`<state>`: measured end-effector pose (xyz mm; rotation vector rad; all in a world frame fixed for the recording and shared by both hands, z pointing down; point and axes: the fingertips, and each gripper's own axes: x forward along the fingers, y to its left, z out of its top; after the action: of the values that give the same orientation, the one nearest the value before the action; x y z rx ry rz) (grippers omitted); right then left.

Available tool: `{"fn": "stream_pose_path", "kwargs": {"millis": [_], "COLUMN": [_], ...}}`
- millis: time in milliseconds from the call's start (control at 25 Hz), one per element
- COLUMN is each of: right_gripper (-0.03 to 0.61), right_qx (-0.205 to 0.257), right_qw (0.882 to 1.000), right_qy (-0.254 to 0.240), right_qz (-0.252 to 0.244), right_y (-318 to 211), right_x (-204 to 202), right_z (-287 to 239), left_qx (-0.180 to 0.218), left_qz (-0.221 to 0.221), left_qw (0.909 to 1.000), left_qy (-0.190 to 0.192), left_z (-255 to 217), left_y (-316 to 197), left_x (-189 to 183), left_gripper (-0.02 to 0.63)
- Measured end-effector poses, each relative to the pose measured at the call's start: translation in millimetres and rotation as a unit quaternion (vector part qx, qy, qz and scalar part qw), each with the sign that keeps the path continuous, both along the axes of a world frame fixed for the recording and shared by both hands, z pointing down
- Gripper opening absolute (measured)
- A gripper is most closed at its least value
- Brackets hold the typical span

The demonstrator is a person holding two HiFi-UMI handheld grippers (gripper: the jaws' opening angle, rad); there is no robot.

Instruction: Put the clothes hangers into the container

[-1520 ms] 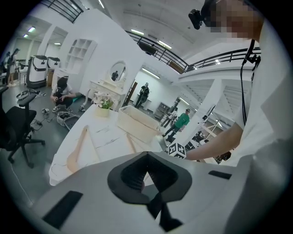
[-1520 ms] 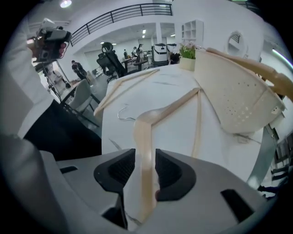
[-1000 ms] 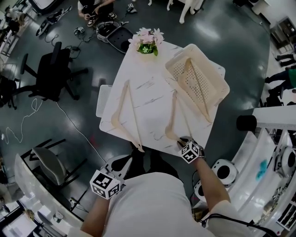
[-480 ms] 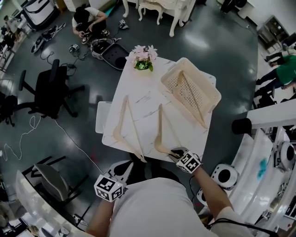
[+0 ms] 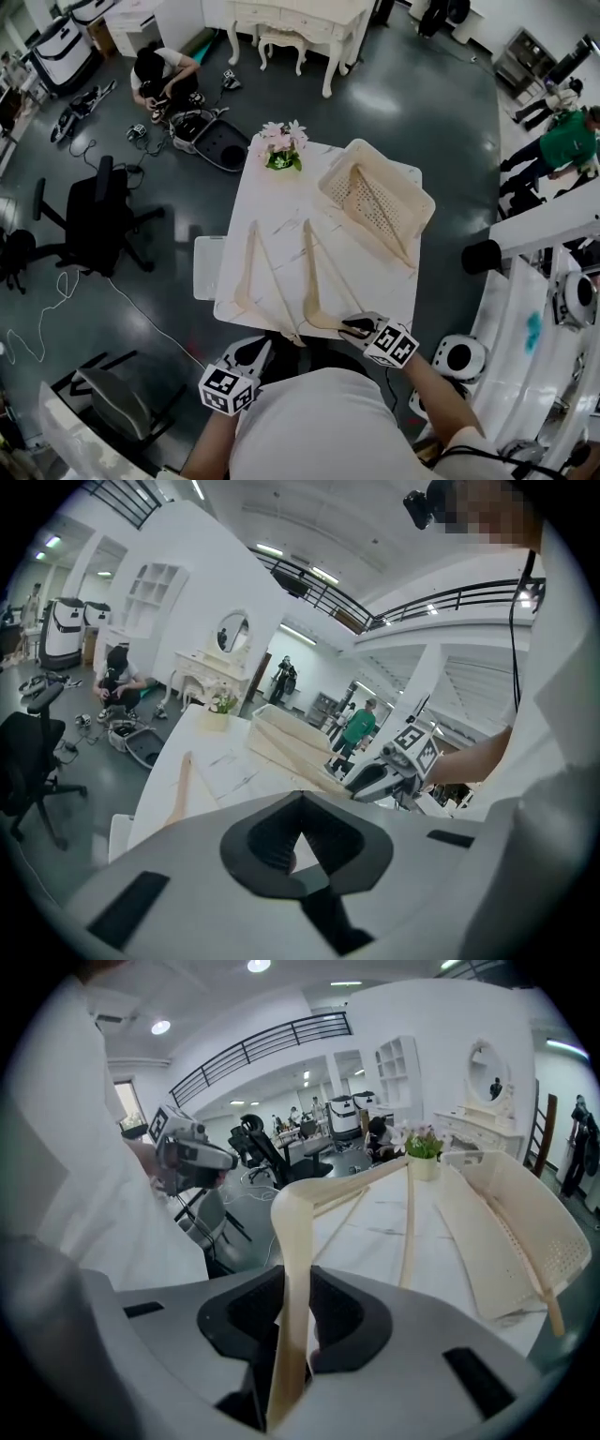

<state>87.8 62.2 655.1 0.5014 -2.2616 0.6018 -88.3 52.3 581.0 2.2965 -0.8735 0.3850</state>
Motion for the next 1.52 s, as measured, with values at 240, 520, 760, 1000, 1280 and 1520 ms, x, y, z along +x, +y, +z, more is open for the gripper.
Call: {"fn": "stream_pose_path", "kwargs": {"millis": [240,520,760,1000,1280,1520], "right_gripper": [0.094,0.094,0.094,0.094,0.095,0.095], "right_qx": [0.024,0.020,-0.010,-0.094,-0.138,-0.150], "right_qw": [0.998,0.994,0.992,0.988,0.980,0.976], "right_qy": [-0.035,-0.059,-0.053,-0.029,-0.004,0.018], "right_qz": [0.044,0.089,0.111,0.117,0.144,0.158], "right_y": [-21,-66,-129,-188,-245,-262], "right_x": [-2,31,82,124,149,154], "right_z": [-44,-72,-81,-58,-2,30], "left_qx": [0.002,0.008,0.016,0.014,0.002,-0.004], "left_qz": [0.014,0.014,-0.001,-0.020,-0.053,-0.081], "left_qw": [0.9999,0.9998,0.9999,0.9997,0.9984,0.9963], "left_qy": [-0.002,-0.011,-0.002,-0.004,-0.018,-0.027], "left_z": [7,1,-7,-11,-4,-6], "left_y": [-6,-25,-39,-44,-45,-45], "left_x": [-14,-4,32,57,60,54], "left_gripper": [0.008,0.008,0.008,0.008,0.008,0.008]}}
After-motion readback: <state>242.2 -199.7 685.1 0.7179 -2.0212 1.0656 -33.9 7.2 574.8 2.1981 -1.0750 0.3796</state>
